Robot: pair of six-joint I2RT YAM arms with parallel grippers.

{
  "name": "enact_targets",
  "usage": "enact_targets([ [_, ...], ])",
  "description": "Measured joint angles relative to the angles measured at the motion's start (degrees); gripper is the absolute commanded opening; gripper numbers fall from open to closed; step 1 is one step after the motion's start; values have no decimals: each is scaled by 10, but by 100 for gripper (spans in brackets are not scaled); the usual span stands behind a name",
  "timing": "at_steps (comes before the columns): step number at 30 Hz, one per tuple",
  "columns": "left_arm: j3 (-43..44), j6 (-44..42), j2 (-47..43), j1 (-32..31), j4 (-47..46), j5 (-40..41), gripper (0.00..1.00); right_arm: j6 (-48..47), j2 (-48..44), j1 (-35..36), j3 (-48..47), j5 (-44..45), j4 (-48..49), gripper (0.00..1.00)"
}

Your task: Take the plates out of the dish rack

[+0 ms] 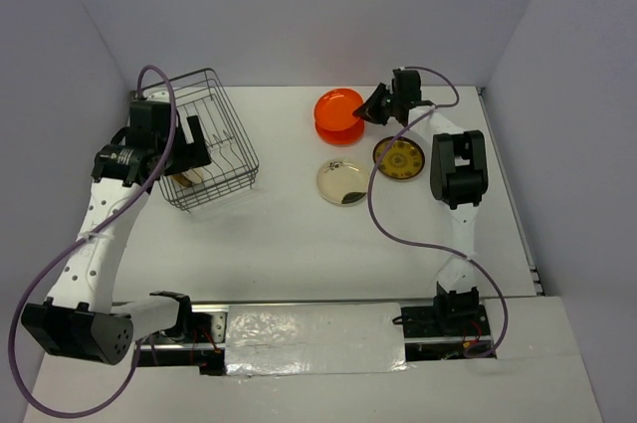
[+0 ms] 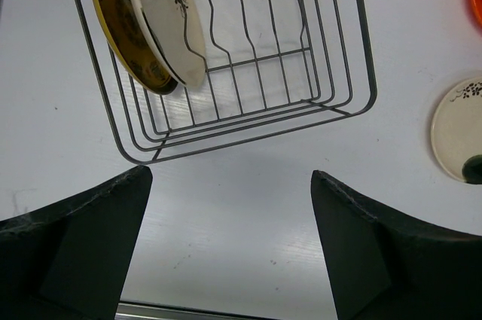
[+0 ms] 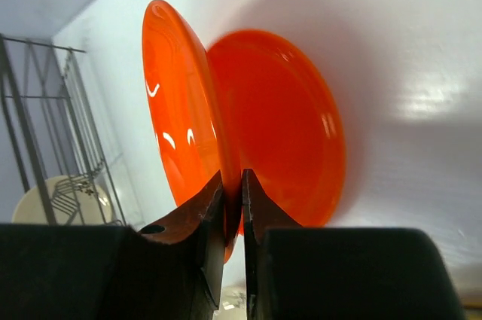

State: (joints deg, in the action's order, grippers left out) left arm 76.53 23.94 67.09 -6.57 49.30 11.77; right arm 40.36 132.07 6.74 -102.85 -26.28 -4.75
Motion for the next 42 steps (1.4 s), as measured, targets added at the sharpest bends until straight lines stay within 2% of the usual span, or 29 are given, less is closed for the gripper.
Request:
enact_targets([
  [1, 0, 0, 2, 0, 0, 1, 99, -3, 1, 0, 0, 1, -12, 18],
  [2, 1, 0, 4, 0, -1, 3, 100, -5, 1, 0, 1, 3, -25, 23],
  [4, 2, 0, 10, 0, 0, 6, 100, -10, 1, 0, 2, 4, -39, 46],
  [5, 4, 1, 15, 0, 0, 7, 99, -12, 1, 0, 2, 6, -41, 66],
  [6, 6, 2, 18, 0, 0, 7, 100, -15, 1, 0, 2, 7, -46, 79],
  [7, 9, 2, 21, 0, 0, 7, 99, -22, 1, 0, 1, 7, -52, 86],
  [8, 10, 2, 23, 0, -1, 6, 99, -30, 1, 1, -1, 9, -64, 100],
  [12, 18, 2, 25, 0, 0, 7, 100, -73, -2, 9, -25, 41, -135, 100],
  [18, 33, 4, 29, 0, 4, 28, 99, -150, -8, 60, -121, 156, -276, 100],
  [22, 39, 8, 43, 0, 4, 37, 99, -182, -17, 89, -145, 177, -314, 100],
  [24, 38, 16, 50, 0, 3, 42, 99, -186, -38, 95, -109, 179, -312, 100],
  [26, 38, 19, 56, 0, 2, 50, 99, -189, -80, 97, -36, 180, -305, 100],
  [30, 46, 33, 81, 2, 8, 84, 99, -200, -198, 114, 87, 212, -297, 100],
  [33, 78, 50, 134, 4, 16, 121, 90, -209, -312, 161, 139, 233, -281, 100],
  [37, 137, 79, 214, 8, 31, 167, 65, -205, -471, 219, 226, 209, -200, 100],
  [39, 169, 88, 253, 11, 45, 189, 62, -198, -532, 220, 280, 195, -166, 100],
  [42, 196, 97, 297, 22, 54, 207, 62, -189, -567, 216, 342, 185, -140, 100],
])
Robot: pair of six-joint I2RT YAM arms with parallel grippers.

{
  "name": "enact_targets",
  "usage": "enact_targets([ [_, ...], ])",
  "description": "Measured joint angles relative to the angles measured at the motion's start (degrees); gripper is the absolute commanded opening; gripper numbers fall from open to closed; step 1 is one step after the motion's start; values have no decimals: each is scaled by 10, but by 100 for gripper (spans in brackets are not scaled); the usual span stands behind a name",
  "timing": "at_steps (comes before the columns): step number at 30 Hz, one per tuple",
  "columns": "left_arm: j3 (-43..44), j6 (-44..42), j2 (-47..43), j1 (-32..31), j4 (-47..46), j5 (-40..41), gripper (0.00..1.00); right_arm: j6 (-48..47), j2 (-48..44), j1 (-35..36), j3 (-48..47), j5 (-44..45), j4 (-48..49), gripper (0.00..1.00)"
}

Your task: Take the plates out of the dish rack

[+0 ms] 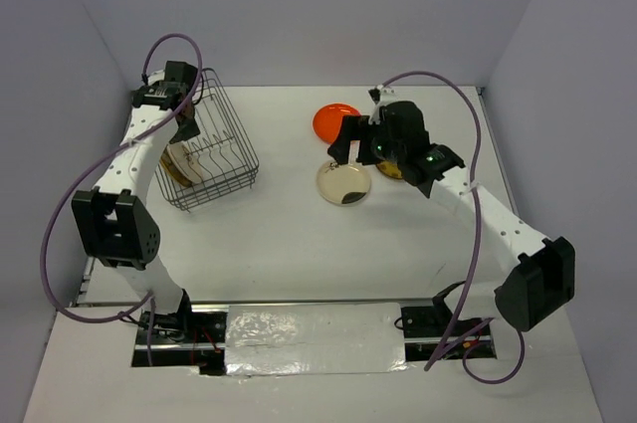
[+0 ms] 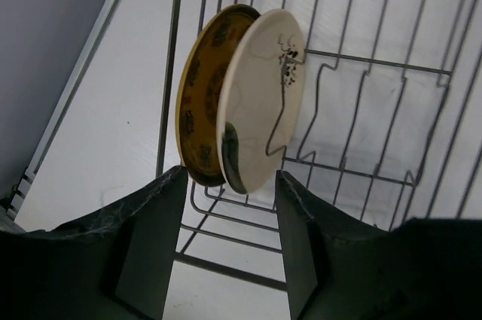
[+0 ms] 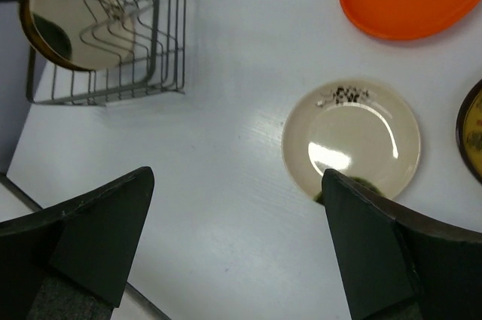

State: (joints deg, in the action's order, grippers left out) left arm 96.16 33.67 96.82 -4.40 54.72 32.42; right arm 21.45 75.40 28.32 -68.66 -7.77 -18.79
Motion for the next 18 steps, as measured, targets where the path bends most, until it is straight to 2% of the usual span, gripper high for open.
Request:
enact_targets([
  [4, 7, 9, 39, 24, 6, 8, 62, 3, 1, 4, 63, -11, 2, 100],
  [14, -1, 13, 106, 42, -9, 3, 45, 14, -23, 24, 101, -38, 17, 100],
  [18, -12, 14, 107, 42, -14, 4, 27, 15, -24, 35, 100, -39, 22, 100],
])
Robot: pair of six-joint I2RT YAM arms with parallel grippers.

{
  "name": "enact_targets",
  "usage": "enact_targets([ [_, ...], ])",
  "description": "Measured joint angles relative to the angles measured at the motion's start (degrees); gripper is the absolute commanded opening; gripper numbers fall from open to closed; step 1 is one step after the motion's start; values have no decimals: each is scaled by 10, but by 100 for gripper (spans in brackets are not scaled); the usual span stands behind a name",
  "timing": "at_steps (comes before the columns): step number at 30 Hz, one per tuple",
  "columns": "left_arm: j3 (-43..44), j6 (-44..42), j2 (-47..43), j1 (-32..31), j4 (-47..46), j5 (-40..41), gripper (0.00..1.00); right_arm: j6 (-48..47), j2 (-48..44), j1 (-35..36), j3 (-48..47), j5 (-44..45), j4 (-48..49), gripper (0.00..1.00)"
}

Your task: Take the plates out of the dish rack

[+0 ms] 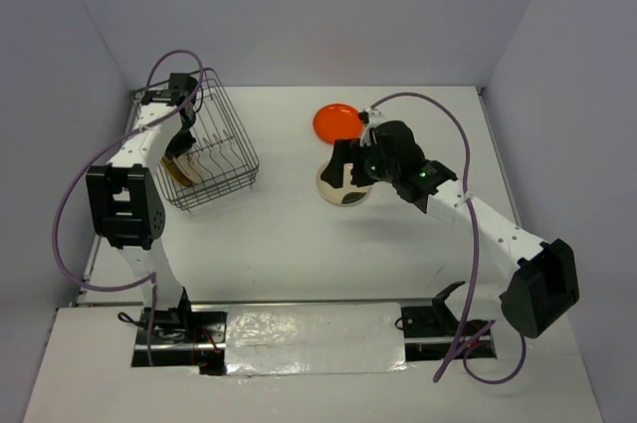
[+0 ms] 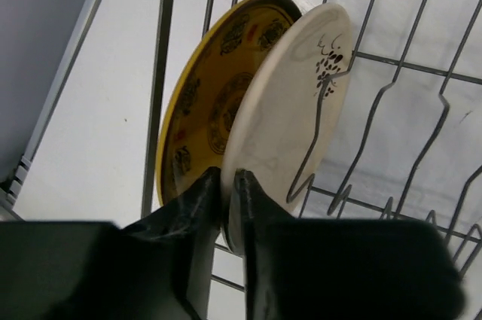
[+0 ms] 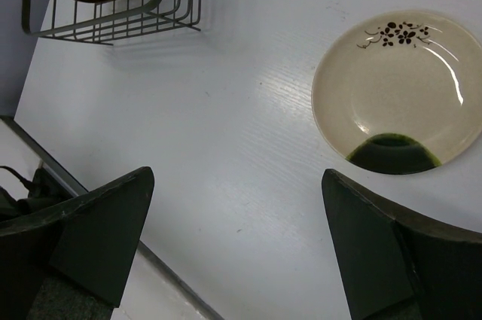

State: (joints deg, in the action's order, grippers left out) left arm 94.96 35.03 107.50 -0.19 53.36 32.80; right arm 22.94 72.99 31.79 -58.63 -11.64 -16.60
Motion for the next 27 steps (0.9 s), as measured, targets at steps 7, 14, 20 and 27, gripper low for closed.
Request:
enact_targets([
  [7, 0, -3, -1, 0, 10, 11, 4, 4, 0, 10, 0, 0, 4, 100],
  [14, 79, -21, -16, 2, 74, 21, 0, 17, 0, 11, 0, -13, 14, 100],
  [20, 212, -69, -70, -2, 103, -8, 1, 52, 0, 11, 12, -80, 79, 100],
  [27, 45, -111, -289, -3, -17, -281, 1, 144, 23, 26, 20, -164, 233, 100],
])
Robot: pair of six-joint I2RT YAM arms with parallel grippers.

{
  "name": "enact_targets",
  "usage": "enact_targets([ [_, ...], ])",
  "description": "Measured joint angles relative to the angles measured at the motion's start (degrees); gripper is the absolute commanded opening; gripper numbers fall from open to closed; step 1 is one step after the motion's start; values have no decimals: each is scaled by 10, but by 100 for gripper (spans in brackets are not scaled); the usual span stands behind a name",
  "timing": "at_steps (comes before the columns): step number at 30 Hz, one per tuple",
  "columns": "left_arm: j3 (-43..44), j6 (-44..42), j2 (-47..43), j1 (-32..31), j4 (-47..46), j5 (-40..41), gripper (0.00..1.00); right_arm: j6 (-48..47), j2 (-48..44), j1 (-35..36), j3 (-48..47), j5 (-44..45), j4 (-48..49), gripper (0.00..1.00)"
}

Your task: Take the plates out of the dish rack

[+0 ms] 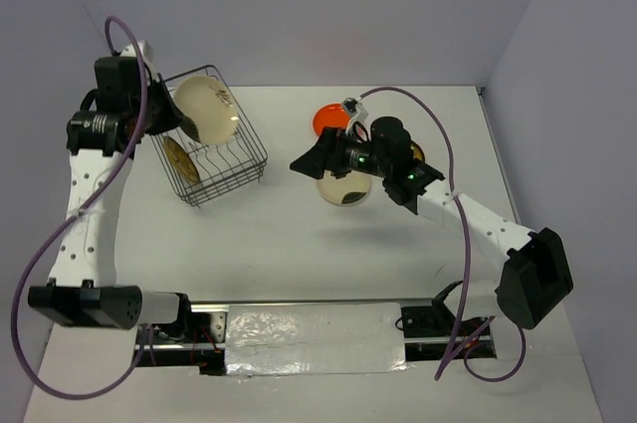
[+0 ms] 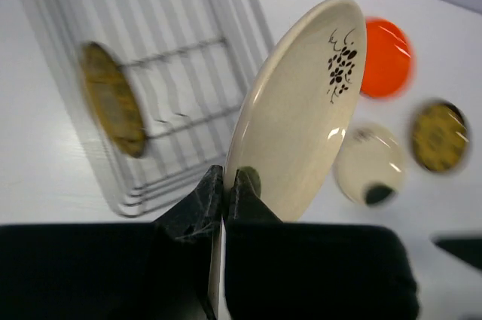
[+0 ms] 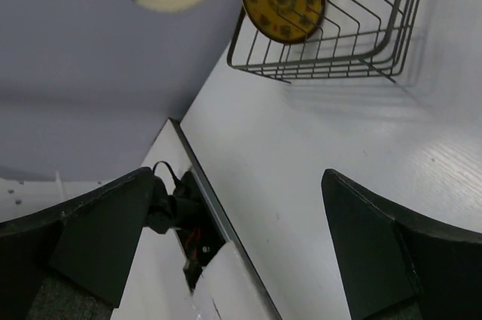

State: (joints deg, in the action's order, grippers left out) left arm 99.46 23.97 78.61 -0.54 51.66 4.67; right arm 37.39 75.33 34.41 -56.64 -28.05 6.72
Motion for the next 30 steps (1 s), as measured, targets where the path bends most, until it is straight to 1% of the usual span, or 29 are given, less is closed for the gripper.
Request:
enact_targets([
  [2, -69, 2, -41, -1, -42, -102, 0, 12, 20, 9, -23, 14, 10, 100],
  [4, -132, 7, -58, -4, -84, -191, 0, 19, 39, 16, -50, 43, 10, 98],
  [5, -157, 10, -59, -5, -103, -232, 1, 22, 46, 19, -61, 63, 7, 97],
  [8, -205, 24, -53, -6, -139, -318, 3, 22, 67, 28, -93, 119, -3, 89],
  [9, -214, 33, -51, -6, -149, -348, 5, 21, 75, 30, -102, 136, -5, 80],
  [10, -217, 35, -51, -6, -155, -361, 8, 17, 82, 32, -108, 150, -7, 73],
  [11, -220, 42, -51, -6, -172, -390, 10, 16, 89, 34, -112, 159, -8, 55],
  [12, -220, 47, -51, -6, -184, -407, 16, 11, 96, 37, -113, 165, -8, 43],
  [13, -220, 47, -51, -6, -196, -421, 18, 14, 101, 38, -113, 168, -8, 34],
  [14, -220, 47, -51, -6, -203, -427, 21, 17, 104, 40, -111, 165, 1, 20],
  [15, -220, 46, -49, -6, -205, -432, 30, 16, 105, 41, -109, 165, 10, 6],
  [16, -223, 44, -48, -5, -208, -430, 39, 24, 103, 41, -104, 163, 20, 0],
  [17, -229, 48, -46, 0, -213, -432, 52, 27, 100, 41, -103, 154, 35, 0],
  [18, -230, 44, -43, 2, -213, -435, 86, 22, 98, 41, -103, 160, 39, 0],
  [19, -229, 42, -40, 1, -210, -429, 99, 22, 97, 41, -100, 163, 40, 0],
  [21, -220, 43, -33, -5, -183, -384, 100, 23, 93, 40, -87, 176, 36, 0],
  [24, -199, 40, -27, -8, -132, -249, 99, 37, 83, 23, -59, 200, 3, 0],
  [26, -188, 38, -28, -7, -103, -152, 99, 40, 77, -6, -40, 208, -29, 0],
  [28, -182, 33, -34, -6, -85, -73, 99, 40, 76, -49, -18, 207, -48, 0],
  [30, -179, 31, -40, -5, -70, -17, 99, 37, 76, -92, 16, 198, -51, 0],
])
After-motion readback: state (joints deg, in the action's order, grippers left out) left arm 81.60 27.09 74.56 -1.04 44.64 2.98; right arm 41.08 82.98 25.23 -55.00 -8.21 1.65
